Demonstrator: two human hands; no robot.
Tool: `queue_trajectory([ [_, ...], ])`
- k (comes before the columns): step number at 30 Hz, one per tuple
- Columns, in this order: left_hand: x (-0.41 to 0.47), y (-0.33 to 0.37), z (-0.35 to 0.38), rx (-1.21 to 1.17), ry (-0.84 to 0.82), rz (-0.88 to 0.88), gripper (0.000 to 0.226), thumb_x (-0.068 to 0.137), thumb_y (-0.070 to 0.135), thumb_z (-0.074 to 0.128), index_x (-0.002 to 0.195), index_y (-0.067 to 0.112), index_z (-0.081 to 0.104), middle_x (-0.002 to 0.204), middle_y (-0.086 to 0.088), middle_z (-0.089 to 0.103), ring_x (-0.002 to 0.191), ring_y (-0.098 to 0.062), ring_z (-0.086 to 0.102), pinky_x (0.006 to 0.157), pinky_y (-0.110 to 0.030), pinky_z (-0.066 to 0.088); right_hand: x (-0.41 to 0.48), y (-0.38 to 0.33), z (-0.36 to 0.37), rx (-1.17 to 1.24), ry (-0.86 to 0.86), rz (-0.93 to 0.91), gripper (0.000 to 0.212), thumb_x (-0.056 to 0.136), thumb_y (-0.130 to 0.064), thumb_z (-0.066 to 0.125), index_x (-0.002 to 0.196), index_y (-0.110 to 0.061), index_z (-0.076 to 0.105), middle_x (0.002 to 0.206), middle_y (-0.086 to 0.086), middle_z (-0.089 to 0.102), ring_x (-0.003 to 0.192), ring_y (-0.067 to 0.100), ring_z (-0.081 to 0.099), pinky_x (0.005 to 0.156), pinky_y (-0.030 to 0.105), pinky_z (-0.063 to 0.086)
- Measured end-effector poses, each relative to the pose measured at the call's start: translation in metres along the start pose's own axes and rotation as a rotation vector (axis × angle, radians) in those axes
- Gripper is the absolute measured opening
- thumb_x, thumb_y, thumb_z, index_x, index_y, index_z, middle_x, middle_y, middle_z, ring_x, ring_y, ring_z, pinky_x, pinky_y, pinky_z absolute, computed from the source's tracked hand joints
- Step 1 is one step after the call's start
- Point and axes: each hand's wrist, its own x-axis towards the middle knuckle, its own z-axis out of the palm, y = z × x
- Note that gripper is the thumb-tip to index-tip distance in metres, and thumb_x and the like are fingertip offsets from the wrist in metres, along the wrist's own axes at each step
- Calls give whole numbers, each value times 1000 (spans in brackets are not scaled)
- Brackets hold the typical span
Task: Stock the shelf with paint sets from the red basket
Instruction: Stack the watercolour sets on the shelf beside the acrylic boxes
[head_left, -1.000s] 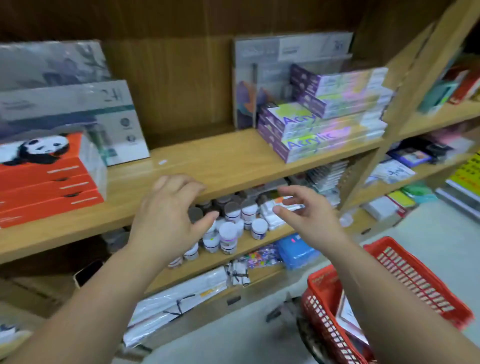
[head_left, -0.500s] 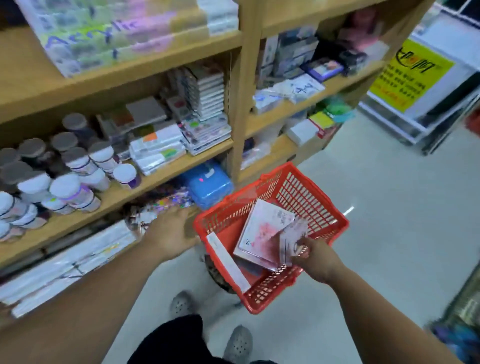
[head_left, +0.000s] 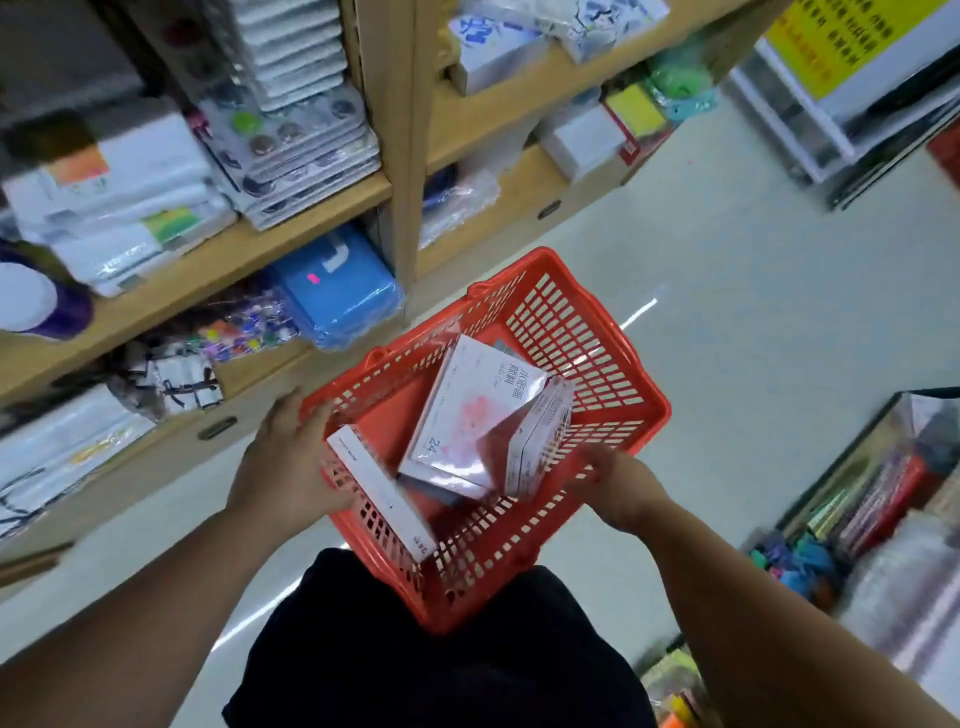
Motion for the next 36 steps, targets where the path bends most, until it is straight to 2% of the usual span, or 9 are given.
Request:
queue_trajectory([
  [4, 1, 2, 7, 40, -16, -36, 141, 50, 53, 98, 164, 25, 19, 173, -7, 1, 158, -32, 7, 122, -55, 30, 34, -6, -17, -107, -15, -21, 37, 92, -39, 71, 126, -30, 61, 120, -6, 69, 97, 18, 67, 67, 22, 54],
  [10, -13, -2, 11, 114, -57, -84, 155, 46, 77, 88, 165, 28, 2, 172, 2, -17, 158, -28, -1, 127, -43, 4, 101, -13, -37, -203, -269, -298, 77, 82, -34, 86, 149, -27, 50, 147, -3, 56, 126, 20, 59, 97, 33, 56],
  [14, -19, 1, 21, 160, -76, -211, 163, 43, 90, 76, 164, 24, -12, 166, 7, -33, 158, -35, 10, 129, -46, 7, 137, -12, -28, -334, -485, -500, 80, 71, -17, 95, 141, -27, 57, 120, -16, 69, 107, 5, 72, 79, 20, 60],
  [19, -14, 9, 38, 190, -115, -285, 174, 36, 90, 76, 159, 20, -26, 150, 6, -56, 155, -46, 14, 127, -51, 20, 150, -17, 0, -545, -388, -714, 89, 67, -35, 95, 140, -46, 45, 118, -16, 72, 105, 9, 70, 83, 37, 62],
  [21, -12, 9, 40, 170, -104, -293, 176, 31, 91, 74, 158, 22, -26, 156, 3, -52, 155, -47, 14, 126, -53, 21, 148, -20, 1, -644, -291, -754, 81, 69, -41, 92, 136, -45, 48, 114, -15, 71, 105, 14, 66, 87, 39, 58],
  [26, -15, 9, 40, 80, -61, -302, 161, 39, 83, 83, 163, 31, -6, 165, 3, -36, 155, -47, 12, 127, -54, 16, 147, -18, -13, -492, -394, -688, 59, 71, -30, 94, 118, -47, 63, 121, -13, 70, 110, 15, 68, 90, 40, 60],
  [29, -17, 27, 39, 99, 80, -292, 146, 45, 83, 81, 162, 26, 15, 172, -15, -3, 156, -41, 15, 124, -63, 16, 143, -18, -33, -362, -377, -672, 45, 69, -29, 95, 93, -46, 61, 109, -15, 68, 106, 16, 69, 86, 32, 59],
  [33, -29, 76, 45, -112, 253, -210, 136, 46, 92, 60, 159, 22, 30, 165, -14, 30, 150, -38, 31, 121, -60, 27, 121, -33, -73, 4, -328, -585, 39, 80, -17, 88, 113, -23, 67, 113, -9, 75, 101, 8, 74, 83, 28, 64],
  [36, -35, 116, 41, -444, 122, -204, 130, 57, 77, 82, 162, 26, 24, 166, -3, 31, 152, -26, 31, 123, -48, 29, 98, -51, -92, 261, -302, -563, 34, 87, -15, 81, 117, -24, 69, 108, -8, 78, 94, 6, 76, 80, 26, 64],
])
